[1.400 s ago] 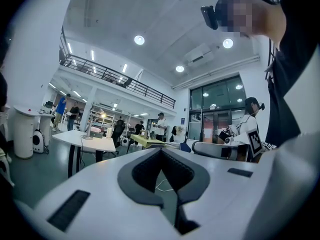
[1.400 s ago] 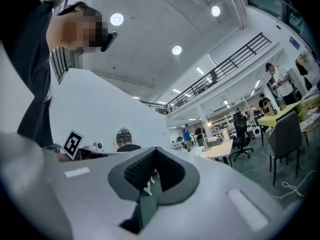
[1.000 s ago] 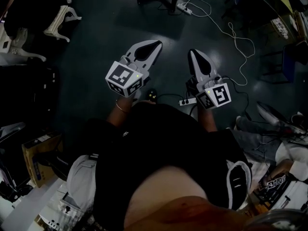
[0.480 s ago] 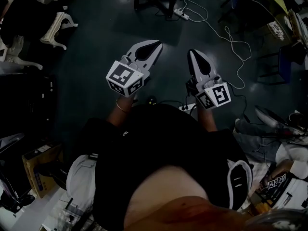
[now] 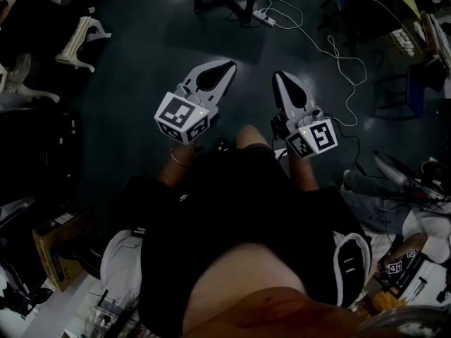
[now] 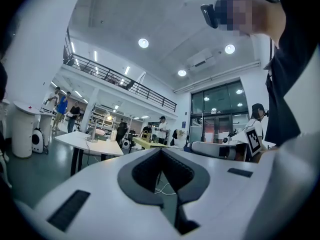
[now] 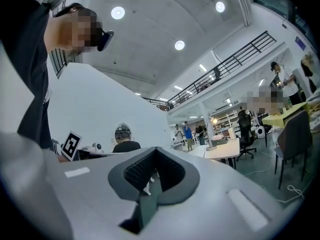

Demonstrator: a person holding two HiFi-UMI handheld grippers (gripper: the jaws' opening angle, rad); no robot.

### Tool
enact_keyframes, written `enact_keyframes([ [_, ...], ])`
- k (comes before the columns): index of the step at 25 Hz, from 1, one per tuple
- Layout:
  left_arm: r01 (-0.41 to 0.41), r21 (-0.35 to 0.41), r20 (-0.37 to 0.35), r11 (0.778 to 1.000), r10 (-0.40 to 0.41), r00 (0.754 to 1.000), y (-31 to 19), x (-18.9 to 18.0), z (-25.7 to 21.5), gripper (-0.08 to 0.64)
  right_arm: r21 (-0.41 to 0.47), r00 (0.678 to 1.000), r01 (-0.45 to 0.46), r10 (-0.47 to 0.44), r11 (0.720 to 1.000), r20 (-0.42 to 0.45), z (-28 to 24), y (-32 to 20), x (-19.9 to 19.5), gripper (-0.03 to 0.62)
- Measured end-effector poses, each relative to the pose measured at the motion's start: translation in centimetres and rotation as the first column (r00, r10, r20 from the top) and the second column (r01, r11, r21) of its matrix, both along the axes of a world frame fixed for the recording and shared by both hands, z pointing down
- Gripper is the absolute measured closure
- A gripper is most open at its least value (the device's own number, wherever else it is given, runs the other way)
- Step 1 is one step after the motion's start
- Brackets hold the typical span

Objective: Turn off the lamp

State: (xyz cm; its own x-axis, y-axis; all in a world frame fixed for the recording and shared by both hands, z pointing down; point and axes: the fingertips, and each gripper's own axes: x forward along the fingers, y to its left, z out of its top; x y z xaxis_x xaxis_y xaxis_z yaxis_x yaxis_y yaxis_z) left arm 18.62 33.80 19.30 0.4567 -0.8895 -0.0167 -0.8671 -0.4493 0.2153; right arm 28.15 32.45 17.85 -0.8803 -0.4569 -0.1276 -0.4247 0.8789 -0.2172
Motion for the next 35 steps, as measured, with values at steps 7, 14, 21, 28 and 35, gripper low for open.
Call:
enact_keyframes([
  [7, 0.044, 0.001, -0.008, 0.999, -0.044, 0.999, 0.6, -1.2, 0.2, 0.552, 0.003, 0.999, 0.050, -0.050, 0.999, -0.003, -0.2, 0.2, -1.6, 0.592],
  [14, 0.080, -0.004, 0.001, 0.997, -0.080, 0.997, -0.2, -2.6, 0.1, 0.552, 0.013, 0.997, 0.080, -0.080, 0.997, -0.010, 0.0, -1.3, -2.9, 0.592],
  [21, 0.109, -0.019, 0.019, 0.994, -0.109, 0.994, -1.8, -5.0, 0.9, 0.552, 0.002, 0.994, 0.107, -0.107, 0.994, 0.014, 0.8, -3.4, -5.5, 0.592],
  [28, 0.097, -0.002, 0.032, 0.995, -0.097, 0.995, -5.4, -5.7, 0.2, 0.552, 0.002, 0.994, 0.105, -0.105, 0.995, 0.031, 0.7, -6.8, -6.3, 0.592],
  [35, 0.097, -0.007, 0.057, 0.995, -0.096, 0.994, -8.5, -7.5, 0.0, 0.552, -0.008, 0.990, 0.122, -0.121, 0.993, 0.074, -0.1, -9.9, -8.3, 0.592],
])
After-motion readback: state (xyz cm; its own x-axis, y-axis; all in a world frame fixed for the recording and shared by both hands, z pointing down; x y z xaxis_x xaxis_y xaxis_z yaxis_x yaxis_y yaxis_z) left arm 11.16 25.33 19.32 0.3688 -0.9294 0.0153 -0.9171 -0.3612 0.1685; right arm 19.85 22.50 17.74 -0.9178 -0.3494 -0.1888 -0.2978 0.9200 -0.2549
